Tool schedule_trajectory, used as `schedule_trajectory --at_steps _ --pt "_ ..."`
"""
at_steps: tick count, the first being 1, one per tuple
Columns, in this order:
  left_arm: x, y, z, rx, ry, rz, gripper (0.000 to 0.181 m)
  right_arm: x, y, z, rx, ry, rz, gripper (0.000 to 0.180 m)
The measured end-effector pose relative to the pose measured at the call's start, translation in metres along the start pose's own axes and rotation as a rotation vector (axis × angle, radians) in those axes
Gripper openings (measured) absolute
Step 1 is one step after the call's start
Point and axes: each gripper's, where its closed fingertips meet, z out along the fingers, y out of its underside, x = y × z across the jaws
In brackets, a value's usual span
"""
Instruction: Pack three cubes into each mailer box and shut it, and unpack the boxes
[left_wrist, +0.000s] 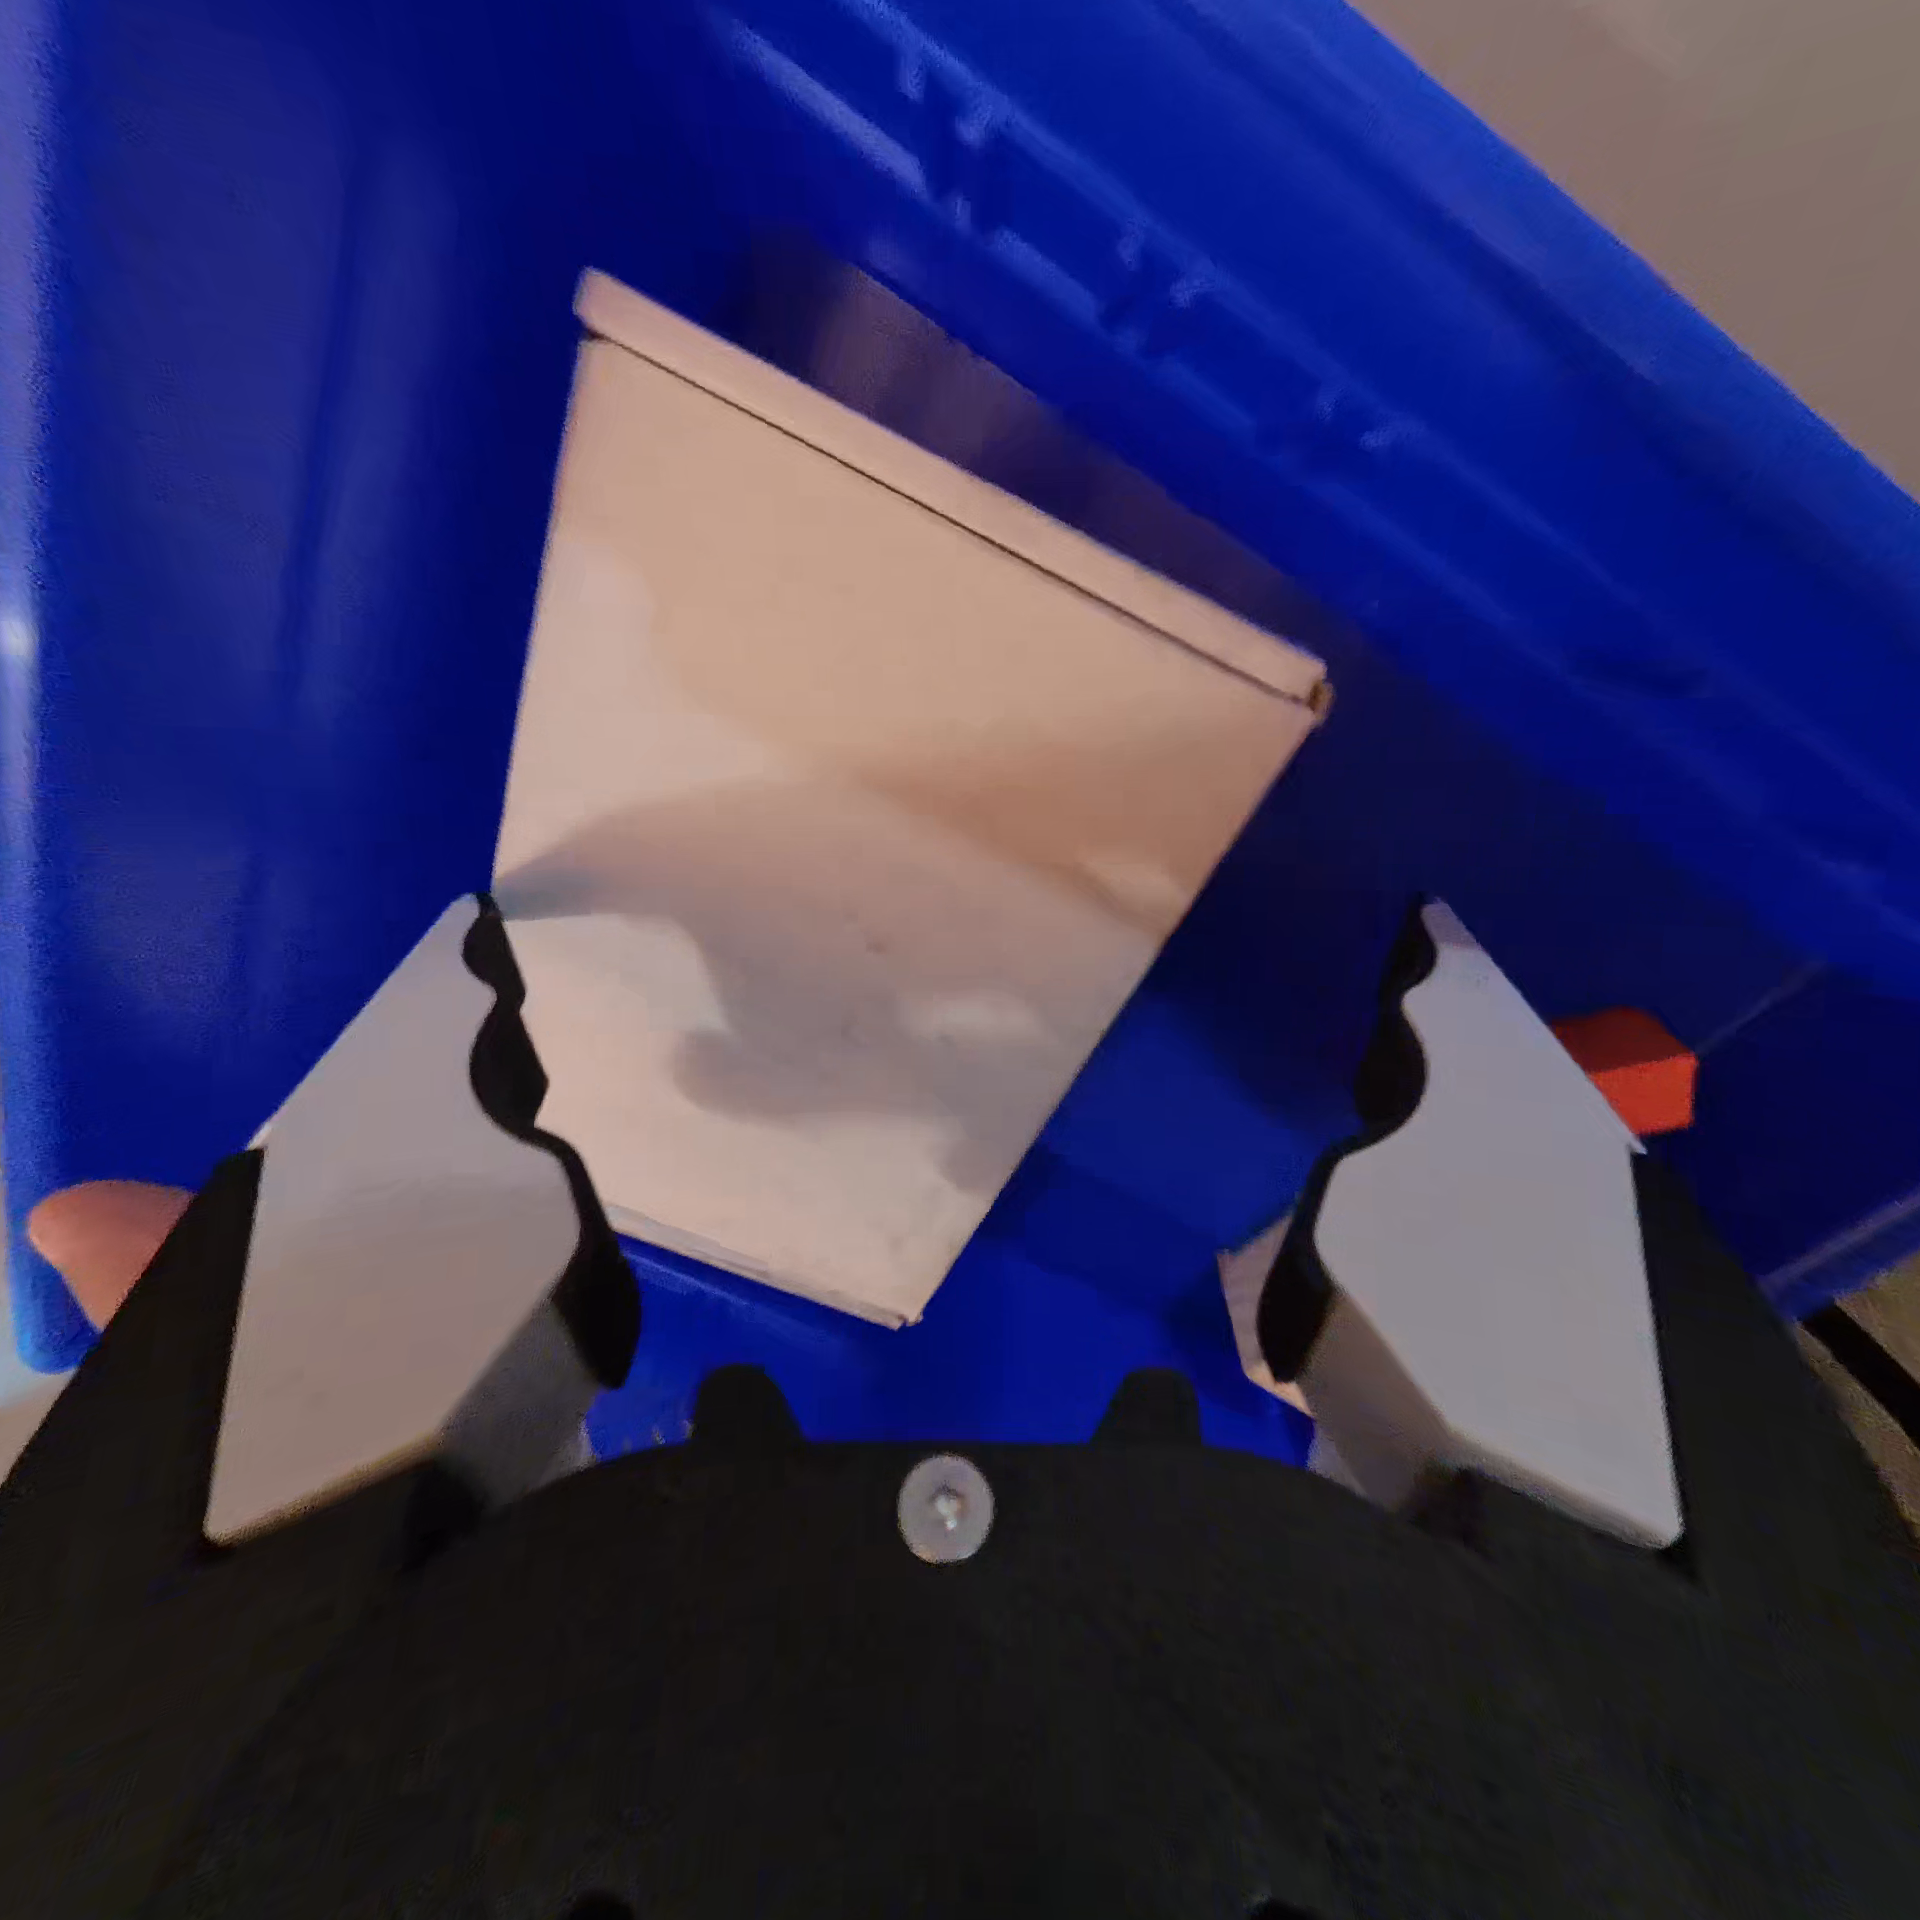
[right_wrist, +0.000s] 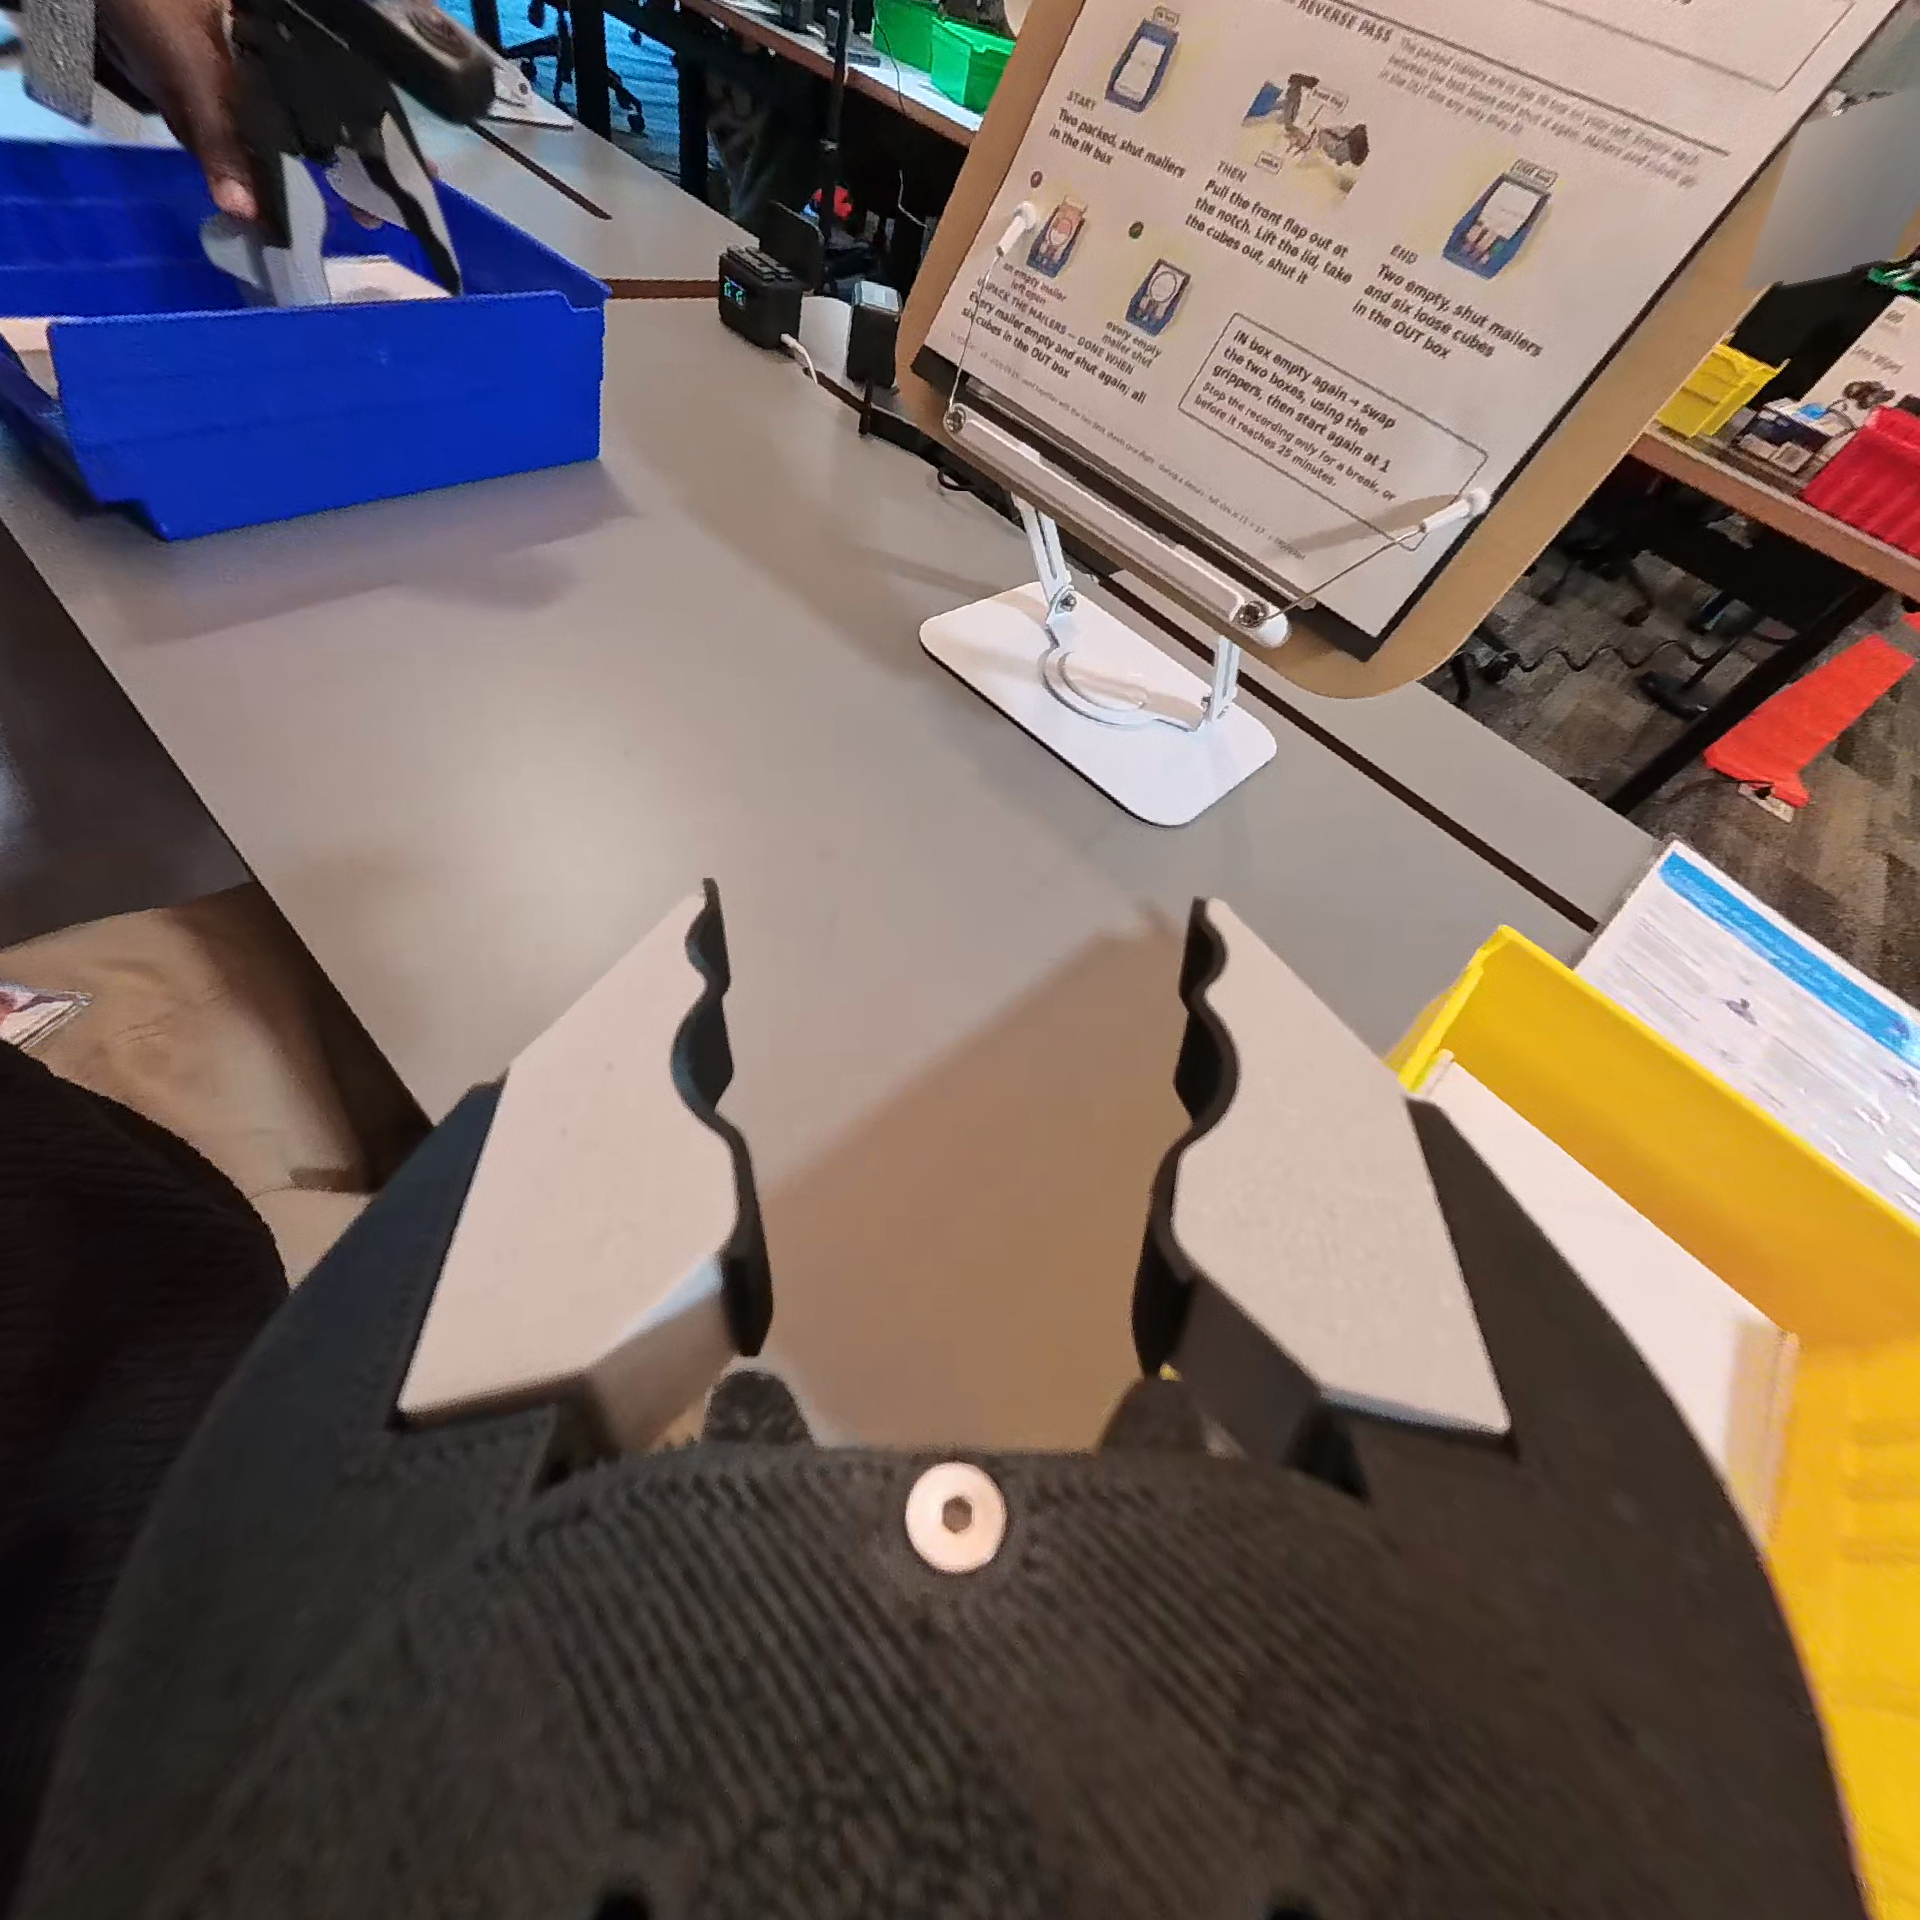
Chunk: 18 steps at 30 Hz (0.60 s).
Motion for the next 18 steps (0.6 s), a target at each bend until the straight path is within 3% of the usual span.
schedule_trajectory --at_steps 4,10,15,18 --pt "0.014 0.009 -0.01 -0.079 0.048 0.004 0.158 -0.005 -0.001 0.011 0.01 -0.028 0.006 0.086" --pt "-0.015 0.003 -0.005 -0.053 -0.144 0.074 0.151 -0.01 -0.002 0.019 0.024 -0.054 0.006 0.084" --pt "-0.012 0.021 0.023 -0.156 -0.108 0.08 0.147 -0.008 0.001 0.013 0.02 -0.04 0.003 0.083" --pt "-0.006 0.02 0.017 -0.142 -0.055 0.049 0.144 -0.004 0.005 0.009 0.006 -0.026 -0.005 0.081"
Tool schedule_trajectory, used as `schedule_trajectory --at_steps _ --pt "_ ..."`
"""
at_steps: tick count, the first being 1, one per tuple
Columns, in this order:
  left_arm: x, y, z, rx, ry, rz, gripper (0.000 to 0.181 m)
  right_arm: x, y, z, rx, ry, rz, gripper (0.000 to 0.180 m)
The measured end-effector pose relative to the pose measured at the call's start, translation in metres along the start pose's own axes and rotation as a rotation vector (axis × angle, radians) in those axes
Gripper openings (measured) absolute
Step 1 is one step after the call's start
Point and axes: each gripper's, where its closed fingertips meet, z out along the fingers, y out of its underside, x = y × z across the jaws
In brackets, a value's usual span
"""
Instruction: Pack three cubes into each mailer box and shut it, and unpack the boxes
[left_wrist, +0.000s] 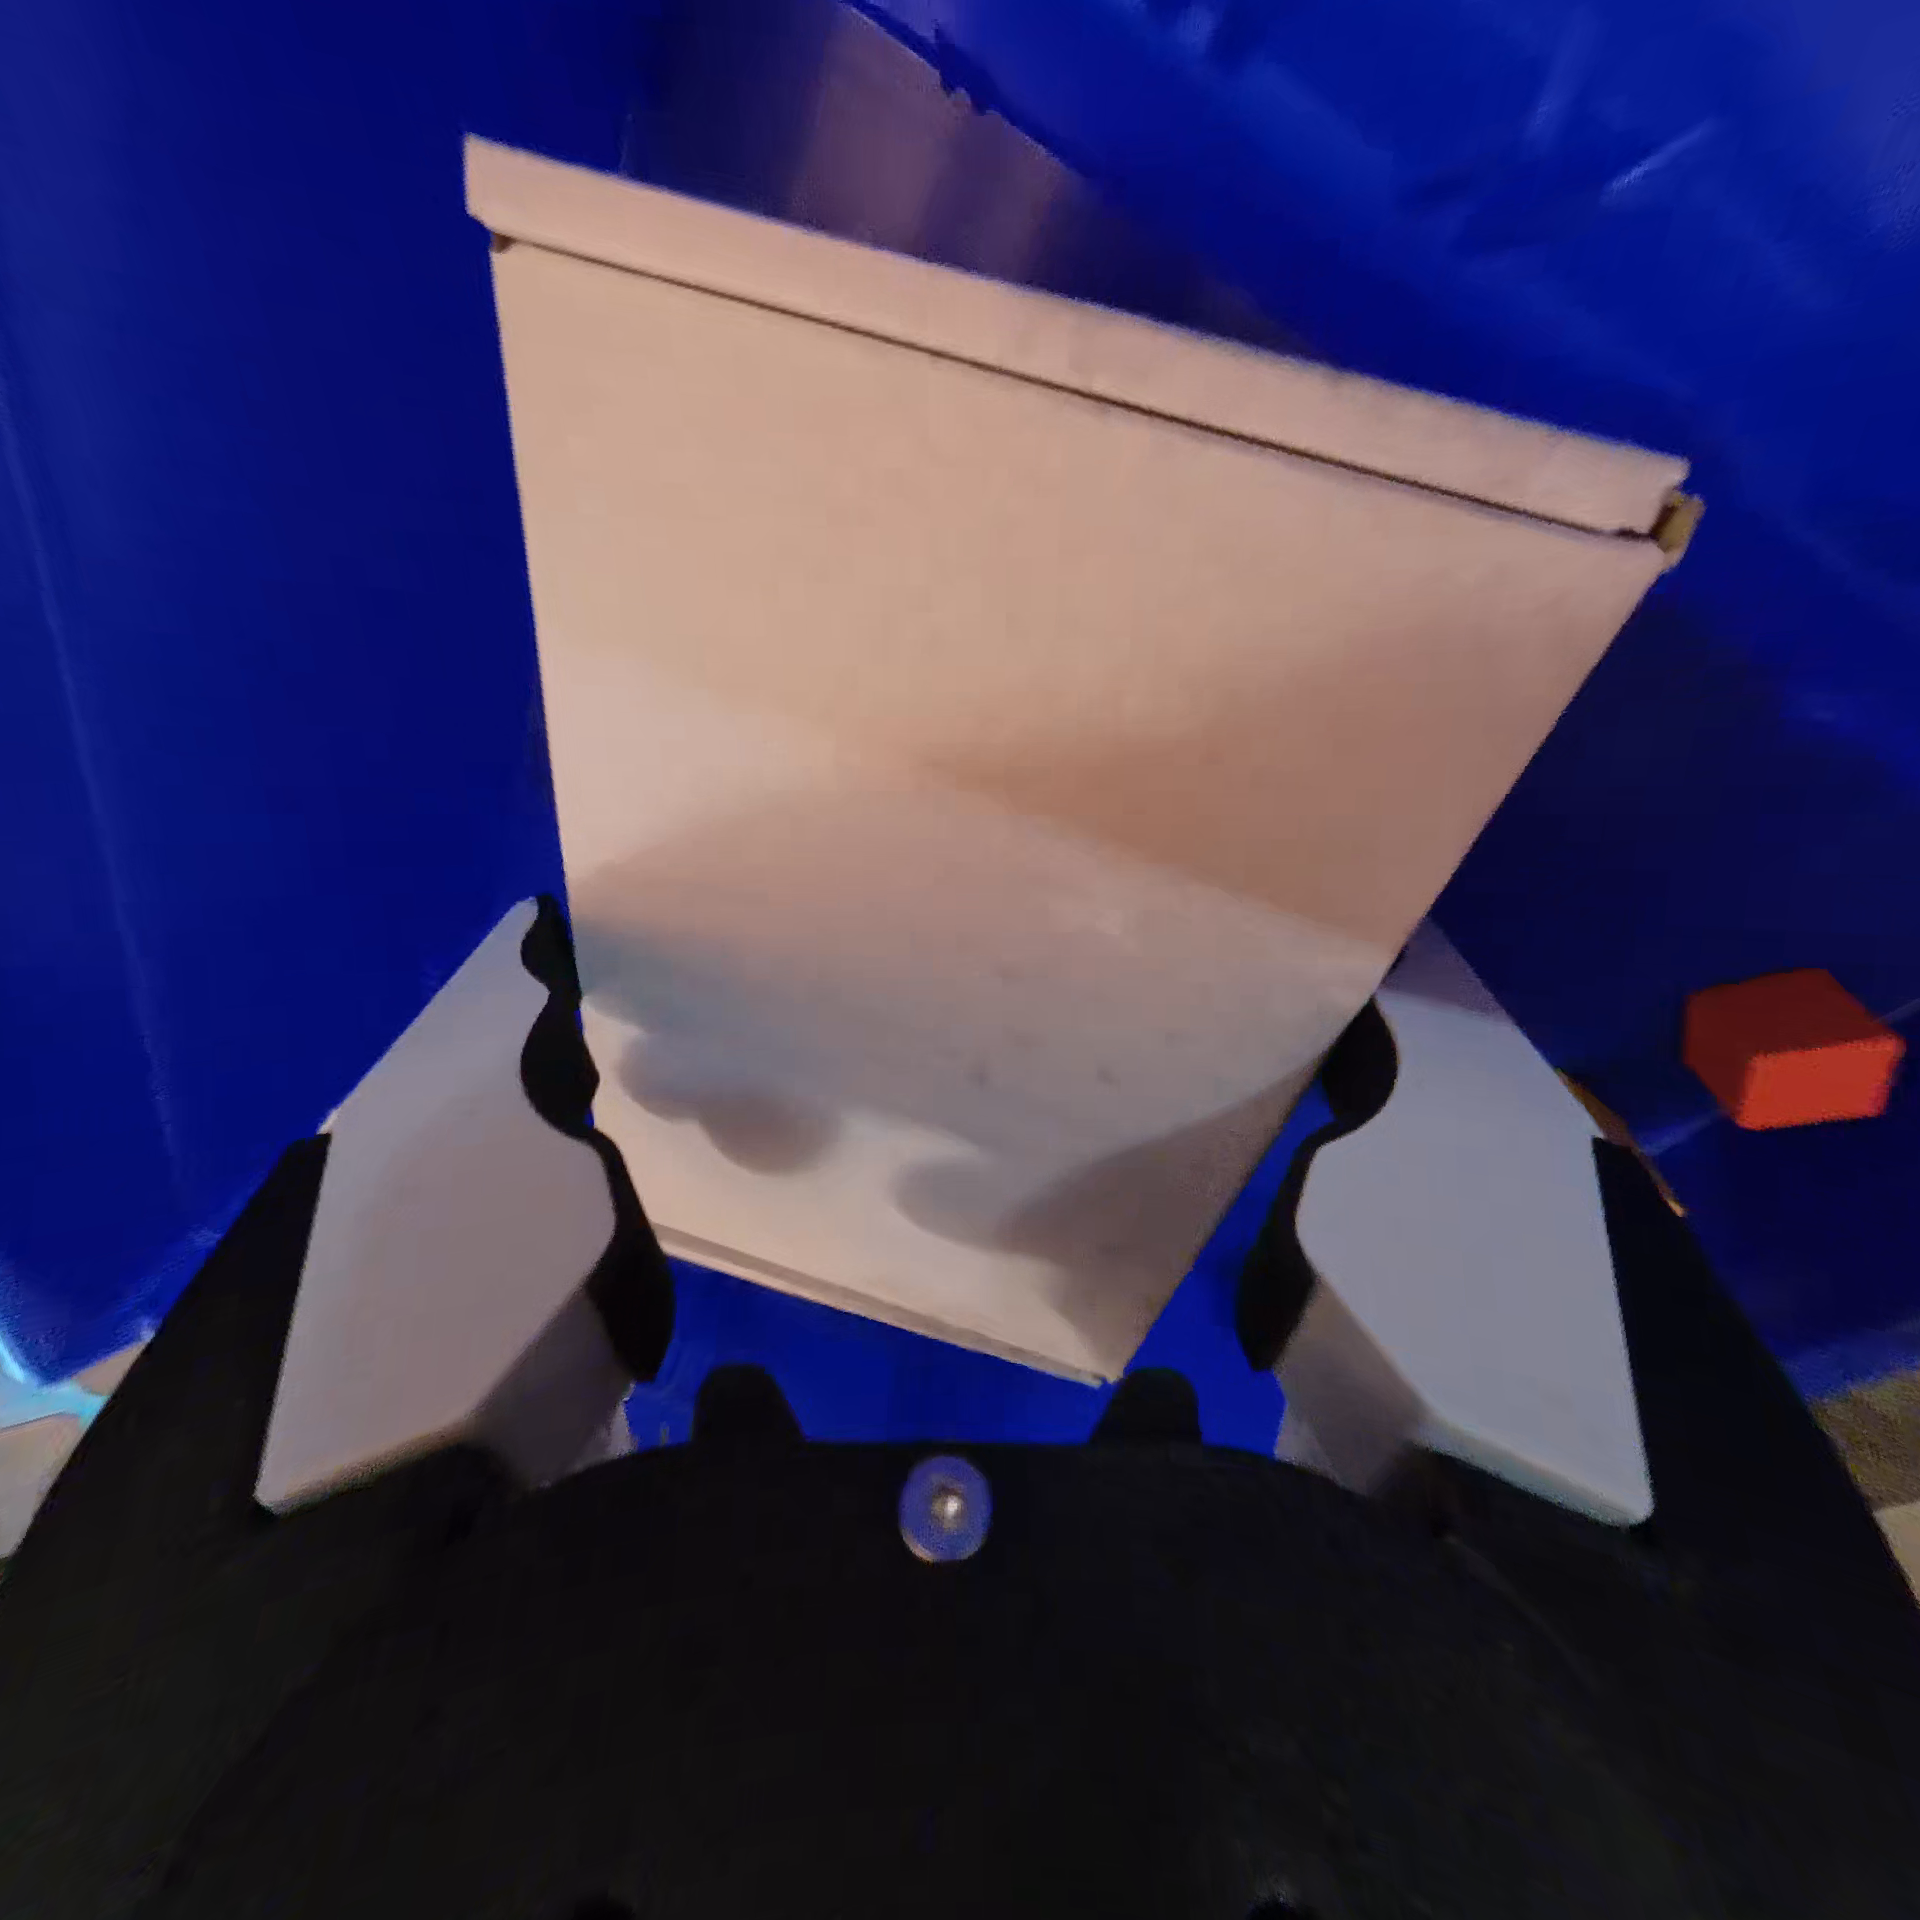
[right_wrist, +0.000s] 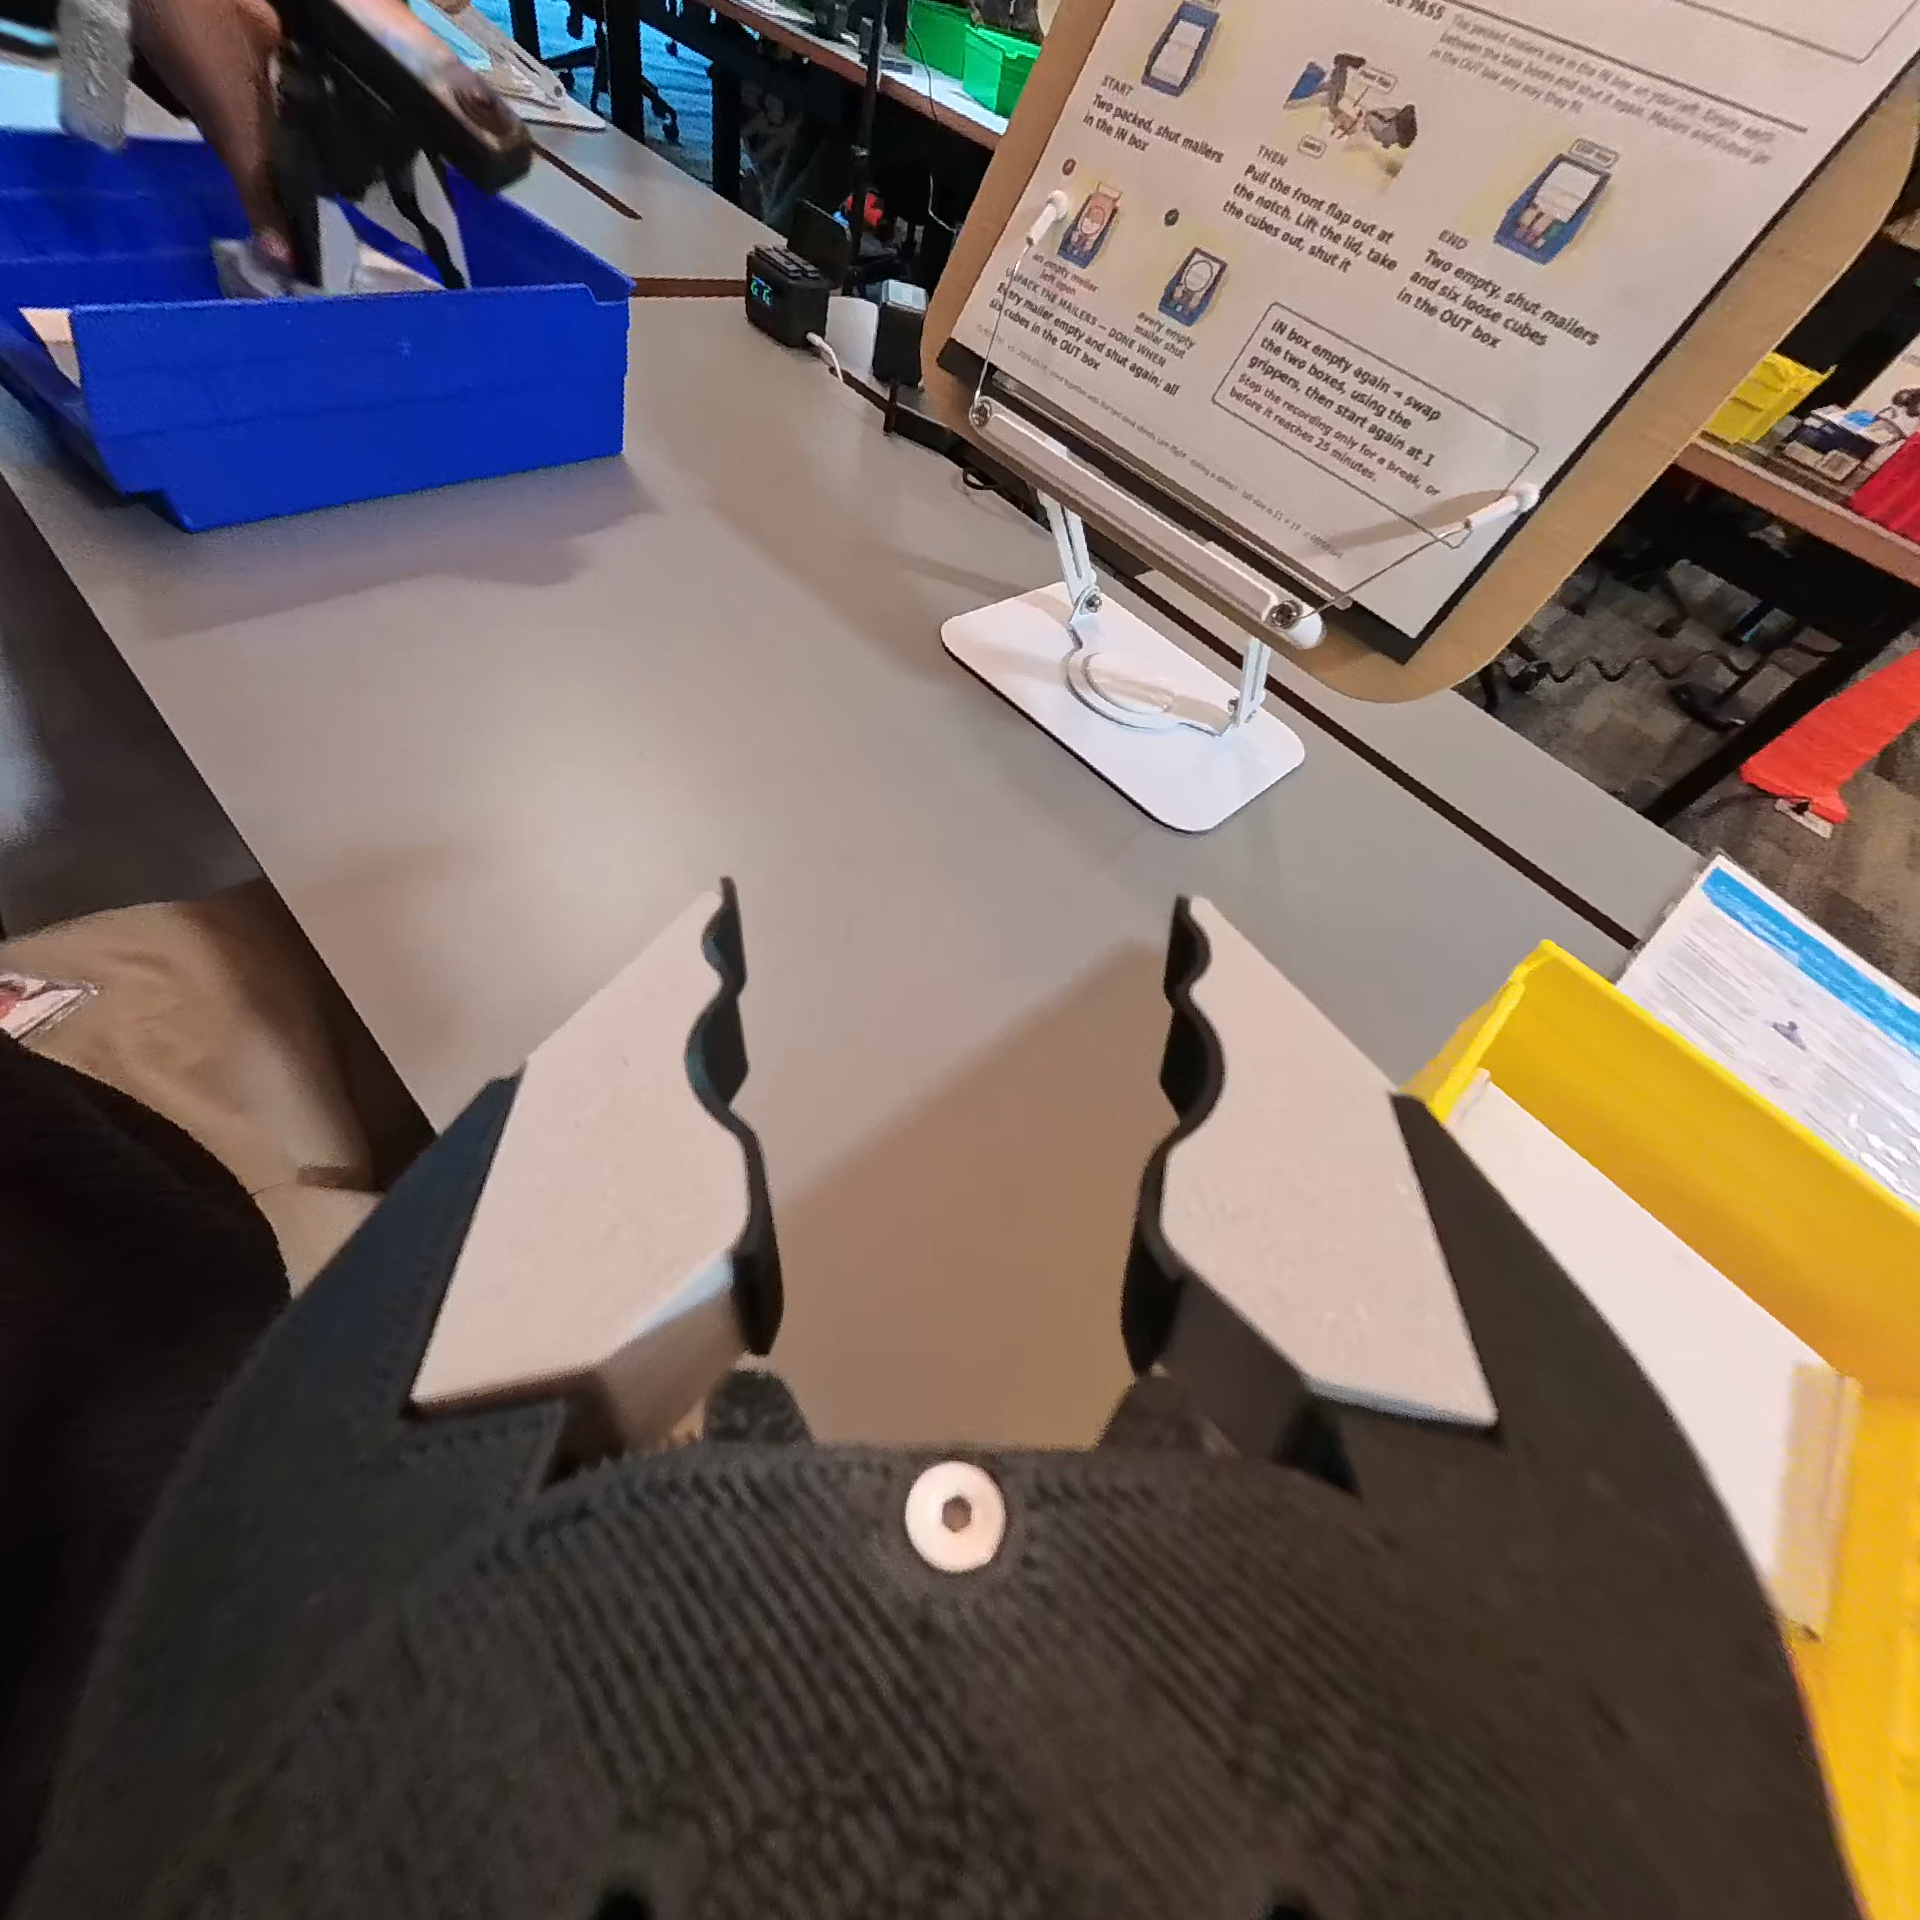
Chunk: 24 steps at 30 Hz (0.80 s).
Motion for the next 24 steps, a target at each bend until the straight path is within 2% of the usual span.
schedule_trajectory --at_steps 4,8,12,15,18,22,24 --pt "0.001 0.007 -0.031 0.036 -0.004 -0.009 0.143 -0.001 -0.004 0.002 0.022 -0.015 -0.002 0.078" --pt "0.004 -0.003 -0.093 0.14 -0.035 -0.031 0.142 -0.026 -0.019 0.022 0.1 -0.127 0.007 0.07" --pt "0.034 -0.041 -0.159 0.241 -0.052 0.052 0.142 -0.067 -0.038 0.058 0.164 -0.212 -0.076 0.075" --pt "0.077 -0.084 -0.188 0.297 -0.029 0.17 0.141 -0.098 -0.056 0.08 0.245 -0.233 -0.185 0.076" --pt "0.136 -0.122 -0.19 0.292 0.047 0.308 0.141 -0.118 -0.057 0.097 0.295 -0.213 -0.283 0.079" --pt "0.219 -0.167 -0.163 0.253 0.19 0.487 0.141 -0.132 -0.045 0.101 0.387 -0.13 -0.41 0.08" --pt "0.248 -0.193 -0.142 0.254 0.206 0.571 0.141 -0.138 -0.033 0.097 0.427 -0.069 -0.572 0.061"
